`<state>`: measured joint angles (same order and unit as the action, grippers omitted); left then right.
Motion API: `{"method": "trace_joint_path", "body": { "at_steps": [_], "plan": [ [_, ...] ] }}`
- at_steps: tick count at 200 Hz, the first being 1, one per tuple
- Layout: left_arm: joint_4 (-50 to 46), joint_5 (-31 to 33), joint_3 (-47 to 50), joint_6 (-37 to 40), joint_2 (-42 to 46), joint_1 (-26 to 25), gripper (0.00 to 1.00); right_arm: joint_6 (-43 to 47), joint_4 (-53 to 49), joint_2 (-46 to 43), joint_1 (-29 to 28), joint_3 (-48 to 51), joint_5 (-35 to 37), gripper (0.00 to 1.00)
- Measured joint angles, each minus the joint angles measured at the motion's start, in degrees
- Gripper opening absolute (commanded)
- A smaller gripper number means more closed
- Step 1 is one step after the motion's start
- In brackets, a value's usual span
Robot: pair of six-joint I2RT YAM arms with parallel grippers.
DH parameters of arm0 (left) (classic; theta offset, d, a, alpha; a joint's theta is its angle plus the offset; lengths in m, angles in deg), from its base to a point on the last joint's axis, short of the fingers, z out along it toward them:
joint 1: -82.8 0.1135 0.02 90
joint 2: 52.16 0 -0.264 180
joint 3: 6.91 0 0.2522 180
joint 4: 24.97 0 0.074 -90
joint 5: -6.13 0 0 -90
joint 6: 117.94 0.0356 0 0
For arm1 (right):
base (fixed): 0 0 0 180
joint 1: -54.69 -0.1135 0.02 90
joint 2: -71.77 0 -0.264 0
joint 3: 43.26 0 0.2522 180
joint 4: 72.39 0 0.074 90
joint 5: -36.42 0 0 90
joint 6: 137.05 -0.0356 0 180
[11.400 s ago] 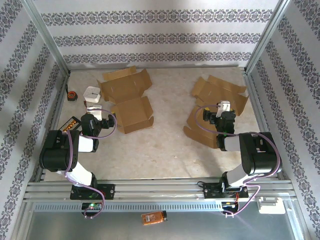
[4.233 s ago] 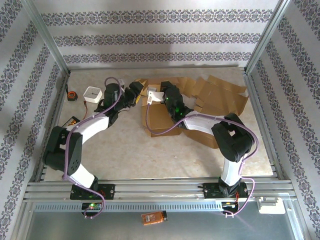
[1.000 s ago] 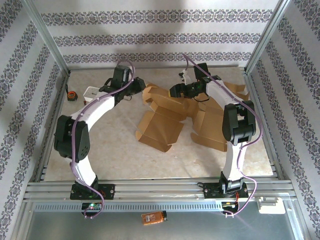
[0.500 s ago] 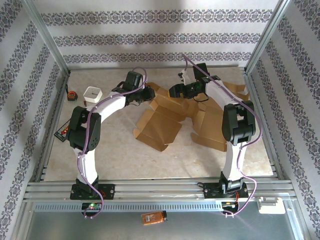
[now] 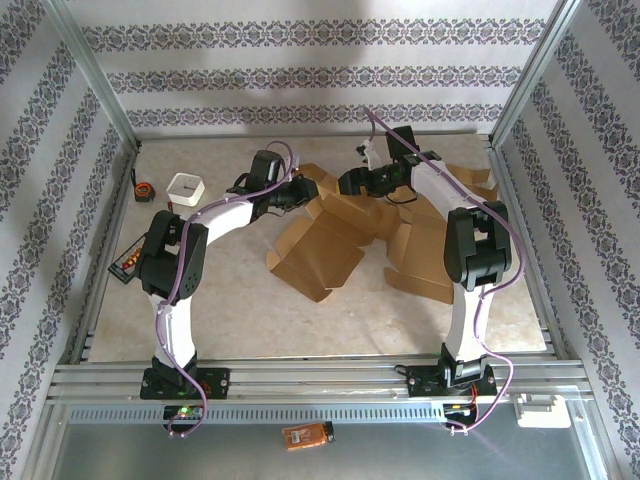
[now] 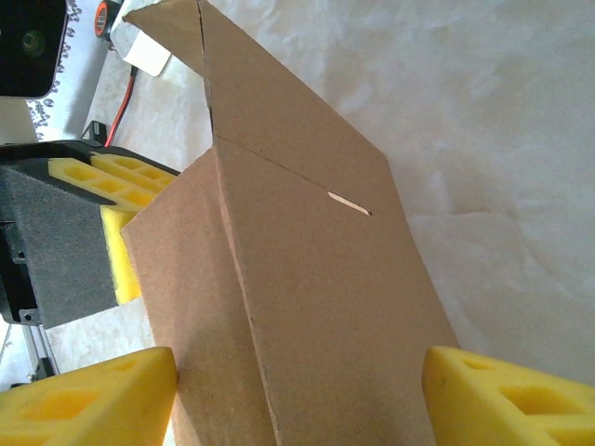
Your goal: Fold the paper box
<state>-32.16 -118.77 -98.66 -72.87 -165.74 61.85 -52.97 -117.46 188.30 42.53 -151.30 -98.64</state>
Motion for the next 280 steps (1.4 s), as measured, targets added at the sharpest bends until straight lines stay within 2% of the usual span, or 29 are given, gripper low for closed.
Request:
{"method": "trace_joint_path", "body": {
  "at_steps": [23,64,89,114,145,187,241,280],
  "plan": [
    [-1.5,2.8,0.1,3.1,0.5,-0.1,0.24,0.0,0.0,0.0,0.0,0.0,0.0,0.71],
    [-5.6,11.8,3.4,18.3,6.8,-0.3,0.27,0.0,0.0,0.0,-0.1,0.0,0.1,0.71],
    [-6.2,12.9,4.7,27.8,8.0,-0.3,0.28,0.0,0.0,0.0,-0.1,0.0,0.2,0.71],
    [-6.9,12.0,4.8,33.4,6.4,-0.3,0.31,0.0,0.0,0.0,-0.1,0.0,0.2,0.71],
    [-6.8,9.5,3.4,35.6,1.6,-0.4,0.34,0.0,0.0,0.0,-0.1,0.0,0.4,0.71],
    [-7.2,10.1,-1.0,35.7,-5.7,-0.4,0.36,0.0,-0.2,0.0,-0.1,0.0,0.6,0.71],
    [-7.3,9.5,-3.0,35.0,-8.0,-0.4,0.37,0.1,-0.2,0.0,-0.5,0.0,0.7,0.71],
    [-7.3,11.3,-3.0,35.4,-8.0,-0.4,0.45,0.1,-0.2,0.0,-0.5,0.0,0.7,0.71]
  ]
}}
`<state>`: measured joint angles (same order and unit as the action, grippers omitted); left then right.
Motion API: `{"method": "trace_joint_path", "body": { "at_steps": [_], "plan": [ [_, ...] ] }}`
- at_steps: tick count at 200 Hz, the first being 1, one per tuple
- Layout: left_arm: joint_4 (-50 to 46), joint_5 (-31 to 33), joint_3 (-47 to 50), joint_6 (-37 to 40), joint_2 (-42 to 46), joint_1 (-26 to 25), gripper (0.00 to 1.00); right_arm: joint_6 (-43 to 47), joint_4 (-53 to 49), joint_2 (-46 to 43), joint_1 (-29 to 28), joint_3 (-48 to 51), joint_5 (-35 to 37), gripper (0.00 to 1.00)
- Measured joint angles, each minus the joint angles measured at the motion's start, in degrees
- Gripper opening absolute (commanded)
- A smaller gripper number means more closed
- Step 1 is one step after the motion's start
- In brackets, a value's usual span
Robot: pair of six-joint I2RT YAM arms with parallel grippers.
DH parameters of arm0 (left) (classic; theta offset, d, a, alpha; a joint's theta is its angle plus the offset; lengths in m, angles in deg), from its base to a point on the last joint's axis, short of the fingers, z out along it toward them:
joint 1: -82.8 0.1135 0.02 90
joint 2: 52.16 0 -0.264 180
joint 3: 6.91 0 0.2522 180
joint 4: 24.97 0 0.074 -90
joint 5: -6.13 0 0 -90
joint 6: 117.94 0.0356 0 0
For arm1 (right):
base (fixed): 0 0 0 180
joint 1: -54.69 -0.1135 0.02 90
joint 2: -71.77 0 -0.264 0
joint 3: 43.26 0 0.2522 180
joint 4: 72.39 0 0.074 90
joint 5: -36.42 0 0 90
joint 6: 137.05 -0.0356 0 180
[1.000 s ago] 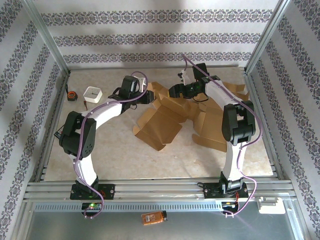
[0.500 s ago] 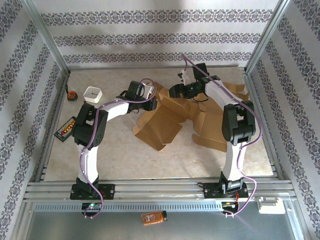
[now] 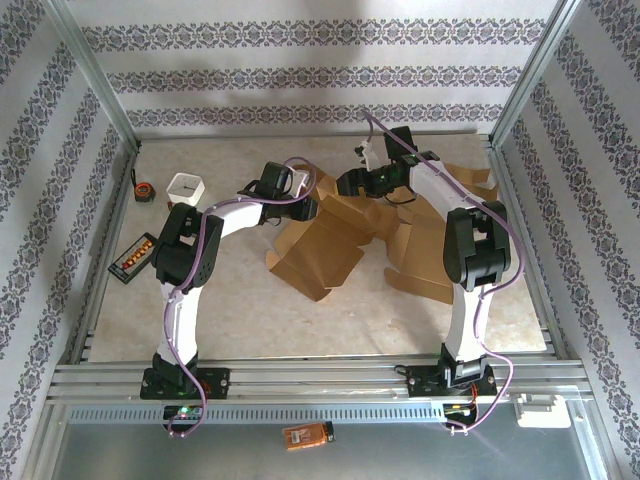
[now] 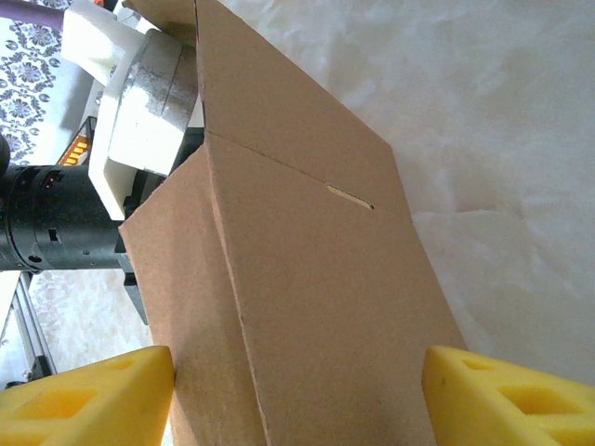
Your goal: Fold the paper box
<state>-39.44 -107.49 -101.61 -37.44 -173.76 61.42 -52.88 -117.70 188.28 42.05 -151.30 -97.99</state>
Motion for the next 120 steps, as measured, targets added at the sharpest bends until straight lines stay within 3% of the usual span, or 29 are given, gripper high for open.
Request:
{"method": "trace_joint_path", "body": {
  "at_steps": [52,72,120],
  "plan": [
    [-2.1,6.1,0.6,0.9,0.5,0.0,0.47,0.1,0.0,0.0,0.0,0.0,0.0,0.71],
    [-3.2,5.1,0.2,0.9,0.5,0.0,0.46,0.1,0.0,0.0,0.0,0.0,0.0,0.71],
    [-2.9,-1.5,-0.2,-0.1,0.4,0.0,0.33,0.1,-0.1,0.0,0.0,0.0,0.0,0.71]
  ]
}}
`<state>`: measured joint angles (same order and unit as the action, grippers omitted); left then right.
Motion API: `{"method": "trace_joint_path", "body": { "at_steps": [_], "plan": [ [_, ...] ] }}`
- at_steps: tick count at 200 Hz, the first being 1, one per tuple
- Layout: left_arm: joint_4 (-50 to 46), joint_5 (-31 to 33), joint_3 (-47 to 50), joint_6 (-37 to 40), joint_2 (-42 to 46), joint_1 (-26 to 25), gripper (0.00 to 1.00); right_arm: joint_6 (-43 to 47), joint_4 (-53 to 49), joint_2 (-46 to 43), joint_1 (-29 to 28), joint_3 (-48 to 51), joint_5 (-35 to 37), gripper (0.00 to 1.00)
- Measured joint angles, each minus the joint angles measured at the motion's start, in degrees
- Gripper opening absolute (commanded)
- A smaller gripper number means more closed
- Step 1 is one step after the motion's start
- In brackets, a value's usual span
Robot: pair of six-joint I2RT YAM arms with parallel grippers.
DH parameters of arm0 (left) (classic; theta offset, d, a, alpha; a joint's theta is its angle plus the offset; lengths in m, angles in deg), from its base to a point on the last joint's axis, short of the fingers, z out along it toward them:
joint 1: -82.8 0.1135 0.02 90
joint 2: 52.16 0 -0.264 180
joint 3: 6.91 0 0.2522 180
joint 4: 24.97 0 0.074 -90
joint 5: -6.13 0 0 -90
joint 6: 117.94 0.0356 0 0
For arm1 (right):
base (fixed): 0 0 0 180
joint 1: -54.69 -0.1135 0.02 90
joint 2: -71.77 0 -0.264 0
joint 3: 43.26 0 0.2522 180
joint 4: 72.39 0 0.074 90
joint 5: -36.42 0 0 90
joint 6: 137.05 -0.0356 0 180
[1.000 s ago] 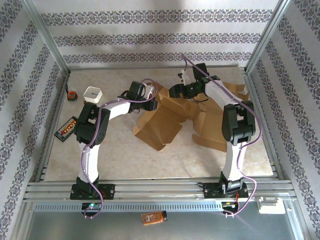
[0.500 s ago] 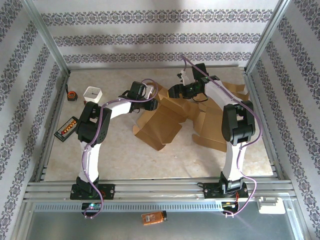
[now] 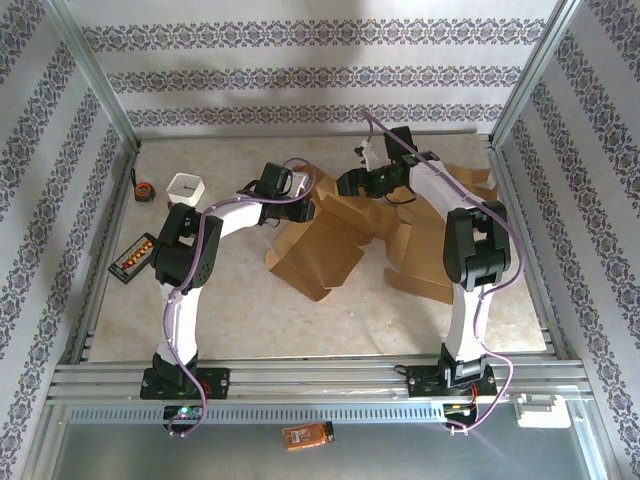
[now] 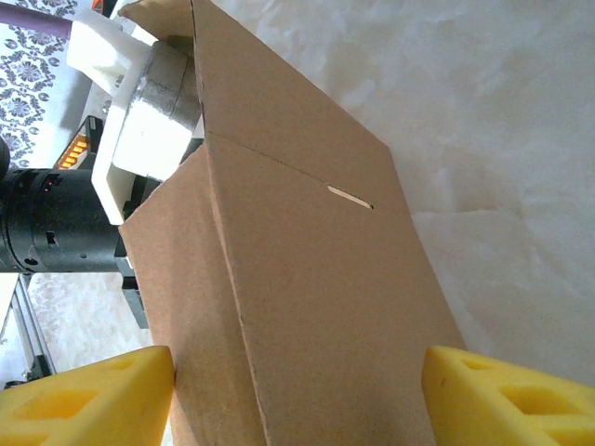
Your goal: Fold the paper box
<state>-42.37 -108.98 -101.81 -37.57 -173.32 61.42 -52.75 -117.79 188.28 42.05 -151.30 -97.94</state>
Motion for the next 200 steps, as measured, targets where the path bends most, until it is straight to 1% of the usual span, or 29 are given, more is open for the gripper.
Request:
{"method": "trace_joint_path", "body": {
  "at_steps": [34,89,113,129,157,174,183,200],
  "plan": [
    [1.4,-5.2,0.0,-0.7,0.0,0.0,0.29,0.0,-0.1,0.0,0.0,0.0,0.0,0.71],
    [6.1,-12.0,0.1,-3.8,-0.1,0.0,0.29,0.0,-0.1,0.0,0.0,0.0,0.1,0.71],
    [9.9,-14.8,1.7,-6.1,-0.6,-0.1,0.3,0.0,-0.1,0.0,0.0,0.0,0.1,0.71],
    [11.9,-15.8,2.8,-7.5,-1.4,-0.5,0.31,0.0,-0.1,0.0,0.0,0.0,0.1,0.71],
    [12.7,-16.2,4.0,-8.7,-2.3,-1.2,0.31,0.0,-0.1,0.0,-0.2,0.0,0.2,0.71],
    [12.7,-16.0,4.0,-8.7,-2.2,-1.2,0.35,0.0,-0.2,0.0,-0.4,0.0,0.2,0.71],
    [12.7,-15.7,4.0,-8.5,-2.2,-1.2,0.39,0.0,-0.3,0.0,-0.4,0.0,0.2,0.71],
    [12.1,-13.6,4.4,-7.1,-1.2,-1.2,0.45,0.0,-0.3,0.0,-0.4,0.0,0.2,0.71]
  ]
}}
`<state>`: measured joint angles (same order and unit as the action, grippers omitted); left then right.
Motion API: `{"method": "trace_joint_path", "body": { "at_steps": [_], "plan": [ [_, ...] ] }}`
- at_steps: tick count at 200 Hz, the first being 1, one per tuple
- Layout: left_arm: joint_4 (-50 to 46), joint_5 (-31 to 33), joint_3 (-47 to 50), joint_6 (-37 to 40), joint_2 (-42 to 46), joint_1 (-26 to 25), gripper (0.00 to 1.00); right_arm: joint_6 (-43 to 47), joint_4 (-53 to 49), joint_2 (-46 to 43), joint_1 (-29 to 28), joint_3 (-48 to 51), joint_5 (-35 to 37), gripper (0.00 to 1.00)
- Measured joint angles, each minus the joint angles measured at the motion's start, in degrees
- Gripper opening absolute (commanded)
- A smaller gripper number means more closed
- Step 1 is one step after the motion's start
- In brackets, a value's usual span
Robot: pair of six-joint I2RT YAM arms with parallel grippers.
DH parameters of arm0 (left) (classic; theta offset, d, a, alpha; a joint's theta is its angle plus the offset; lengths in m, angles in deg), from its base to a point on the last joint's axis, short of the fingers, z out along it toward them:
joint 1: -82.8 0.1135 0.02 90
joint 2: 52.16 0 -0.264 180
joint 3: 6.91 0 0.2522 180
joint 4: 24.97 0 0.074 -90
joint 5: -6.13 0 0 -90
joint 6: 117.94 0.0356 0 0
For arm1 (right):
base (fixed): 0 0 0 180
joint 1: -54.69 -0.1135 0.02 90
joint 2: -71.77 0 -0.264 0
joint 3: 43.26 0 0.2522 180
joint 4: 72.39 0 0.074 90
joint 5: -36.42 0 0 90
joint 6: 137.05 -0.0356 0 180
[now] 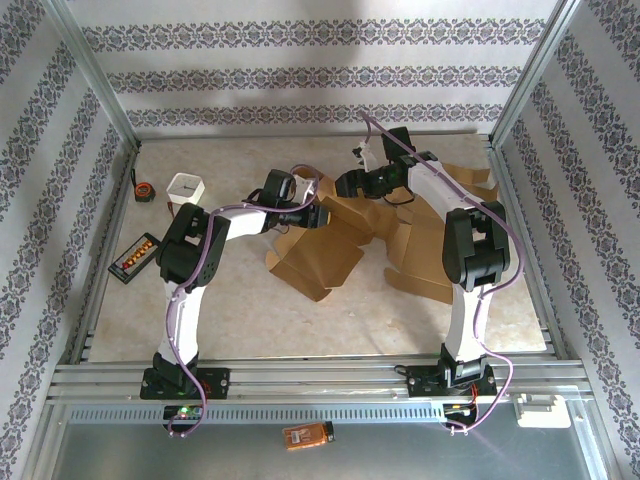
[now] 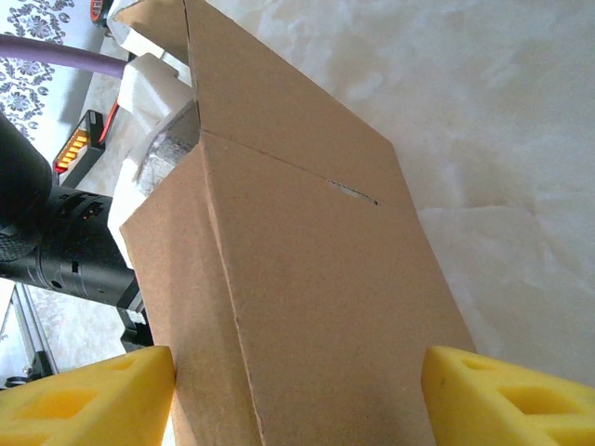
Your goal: Fold the paper box
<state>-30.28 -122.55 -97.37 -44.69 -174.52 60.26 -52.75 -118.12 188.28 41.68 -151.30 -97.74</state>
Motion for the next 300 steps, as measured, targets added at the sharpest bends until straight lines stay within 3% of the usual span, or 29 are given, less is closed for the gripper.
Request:
{"method": "trace_joint_path", "body": {
  "at_steps": [48,96,127,189,210,246,271,300],
  "plan": [
    [-3.1,6.0,4.5,5.3,9.8,1.0,0.48,0.0,0.0,-0.1,0.0,0.0,0.2,0.71],
    [-6.5,11.5,6.6,11.9,17.2,6.3,0.49,0.0,0.0,-0.1,0.0,0.0,0.3,0.71],
    [-12.2,15.3,0.3,18.7,14.8,7.1,0.52,0.0,0.0,-0.1,0.0,0.0,0.4,0.71],
    [-20.7,14.8,-18.3,27.6,1.9,7.1,0.61,0.0,0.0,-0.1,0.0,0.0,0.4,0.71],
    [-23.9,13.6,-22.3,29.2,-1.7,7.1,0.52,0.0,0.0,-0.1,0.0,0.0,0.4,0.71],
    [-28.1,7.6,-23.7,30.4,-3.0,7.1,0.27,0.0,0.0,-0.1,0.0,0.0,0.4,0.71],
    [-28.6,5.2,-23.3,30.1,-3.0,6.8,0.13,0.0,-0.2,-0.3,-0.2,0.0,0.5,0.79],
    [-28.6,4.3,-21.7,29.6,-2.2,6.5,0.11,-0.2,-0.9,-1.2,-0.4,0.1,0.6,0.85]
  ]
}}
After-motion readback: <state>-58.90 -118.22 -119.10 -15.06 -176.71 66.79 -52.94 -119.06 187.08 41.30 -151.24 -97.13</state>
